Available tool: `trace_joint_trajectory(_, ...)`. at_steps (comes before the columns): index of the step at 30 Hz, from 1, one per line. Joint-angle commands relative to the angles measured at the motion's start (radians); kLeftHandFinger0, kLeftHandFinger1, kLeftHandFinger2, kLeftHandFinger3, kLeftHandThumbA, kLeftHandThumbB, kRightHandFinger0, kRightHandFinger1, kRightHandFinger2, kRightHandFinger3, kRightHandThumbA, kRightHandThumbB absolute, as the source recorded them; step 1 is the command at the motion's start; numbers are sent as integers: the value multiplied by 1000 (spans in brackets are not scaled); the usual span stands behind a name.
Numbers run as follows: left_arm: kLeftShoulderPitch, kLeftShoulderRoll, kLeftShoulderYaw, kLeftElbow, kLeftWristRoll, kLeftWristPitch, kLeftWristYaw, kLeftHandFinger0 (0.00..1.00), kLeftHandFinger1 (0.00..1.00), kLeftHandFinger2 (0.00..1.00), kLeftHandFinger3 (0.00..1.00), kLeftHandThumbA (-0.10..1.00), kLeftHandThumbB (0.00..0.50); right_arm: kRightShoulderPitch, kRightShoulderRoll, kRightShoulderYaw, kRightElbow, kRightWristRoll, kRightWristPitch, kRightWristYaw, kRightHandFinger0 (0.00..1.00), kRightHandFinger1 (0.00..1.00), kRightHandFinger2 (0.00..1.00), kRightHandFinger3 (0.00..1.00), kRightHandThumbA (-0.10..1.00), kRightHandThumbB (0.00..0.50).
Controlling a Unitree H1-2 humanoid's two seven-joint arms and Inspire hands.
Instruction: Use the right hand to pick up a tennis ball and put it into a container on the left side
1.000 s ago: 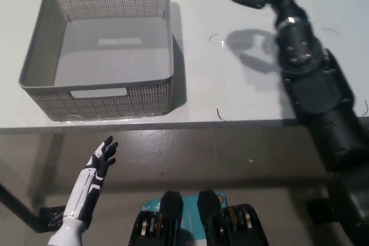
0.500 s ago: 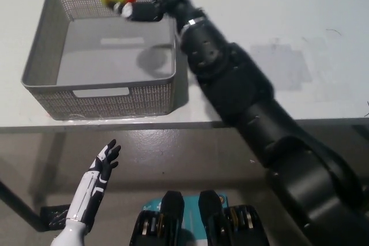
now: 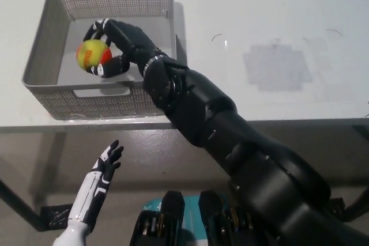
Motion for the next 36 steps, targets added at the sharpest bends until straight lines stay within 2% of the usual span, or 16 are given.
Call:
trace_joint_trajectory(1, -9, 12, -4, -35, 3, 0, -11, 1000, 1000, 1000, 1000, 1000, 147, -74, 3, 31, -3, -50, 14, -42, 0, 145, 421, 510, 620, 42)
trace_joint_trajectory(2, -10, 12, -4, -33, 4, 0, -11, 1000, 1000, 1000, 1000, 1000, 146, -74, 0, 44, -3, -62, 20, -55, 66, 189, 434, 647, 631, 112)
trace_joint_trajectory(3, -10, 11, -4, -37, -1, 8, -14, 1000, 1000, 1000, 1000, 1000, 150, -76, -1, 52, -3, -69, 31, -62, 100, 231, 467, 713, 648, 154)
trace_joint_trajectory(4, -9, 12, -4, -38, -3, 8, -16, 1000, 1000, 1000, 1000, 1000, 144, -80, -2, 58, -5, -71, 49, -49, 321, 445, 640, 899, 746, 200)
trace_joint_trajectory(5, -9, 12, -4, -38, -3, 8, -17, 1000, 1000, 1000, 1000, 1000, 143, -82, -3, 59, -6, -72, 55, -43, 422, 530, 708, 981, 796, 220)
trace_joint_trajectory(6, -11, 12, -5, -37, -4, 7, -18, 1000, 1000, 1000, 1000, 1000, 142, -87, -9, 61, -10, -71, 55, -20, 967, 1000, 1000, 1000, 901, 317)
trace_joint_trajectory(7, -11, 13, -5, -37, -5, 5, -19, 1000, 1000, 1000, 1000, 1000, 142, -88, -13, 64, -13, -73, 54, -10, 1000, 1000, 1000, 1000, 920, 306)
trace_joint_trajectory(9, -10, 13, -5, -36, 0, 5, -19, 1000, 1000, 1000, 1000, 1000, 143, -90, -23, 68, -22, -76, 47, -8, 1000, 1000, 1000, 1000, 1000, 350)
trace_joint_trajectory(11, -13, 13, -7, -36, 3, 4, -19, 1000, 1000, 1000, 1000, 1000, 135, -91, -32, 64, -34, -76, 39, -27, 1000, 1000, 1000, 1000, 1000, 390)
trace_joint_trajectory(14, -11, 14, -8, -40, -1, 8, -23, 1000, 1000, 1000, 1000, 1000, 130, -100, -53, 50, -65, -76, 15, -60, 1000, 1000, 1000, 1000, 1000, 415)
trace_joint_trajectory(16, -11, 14, -10, -45, 7, 13, -22, 1000, 1000, 1000, 1000, 1000, 137, -105, -69, 25, -97, -57, 1, -64, 1000, 1000, 1000, 1000, 1000, 419)
trace_joint_trajectory(18, -11, 14, -10, -48, 6, 20, -23, 1000, 1000, 1000, 1000, 1000, 154, -107, -88, 7, -135, -53, -17, -83, 1000, 1000, 1000, 1000, 1000, 455)
trace_joint_trajectory(21, -11, 20, -10, -46, 5, 20, -27, 1000, 1000, 1000, 1000, 1000, 141, -101, -121, -41, -226, -36, -43, -105, 1000, 1000, 1000, 1000, 1000, 453)
trace_joint_trajectory(24, -12, 26, -14, -39, 10, 3, -30, 1000, 1000, 1000, 1000, 1000, 118, -71, -171, -91, -406, -26, -26, -88, 1000, 1000, 1000, 1000, 1000, 403)
trace_joint_trajectory(28, -9, 24, -15, -47, -4, 13, -36, 1000, 1000, 1000, 1000, 1000, 104, 24, -235, -171, -758, 17, 52, -7, 1000, 1000, 1000, 1000, 1000, 366)
trace_joint_trajectory(36, -13, 29, -14, -37, 17, 8, -27, 1000, 1000, 1000, 1000, 1000, 116, 260, -373, -313, -1342, 113, 193, 98, 1000, 1000, 1000, 1000, 1000, 365)
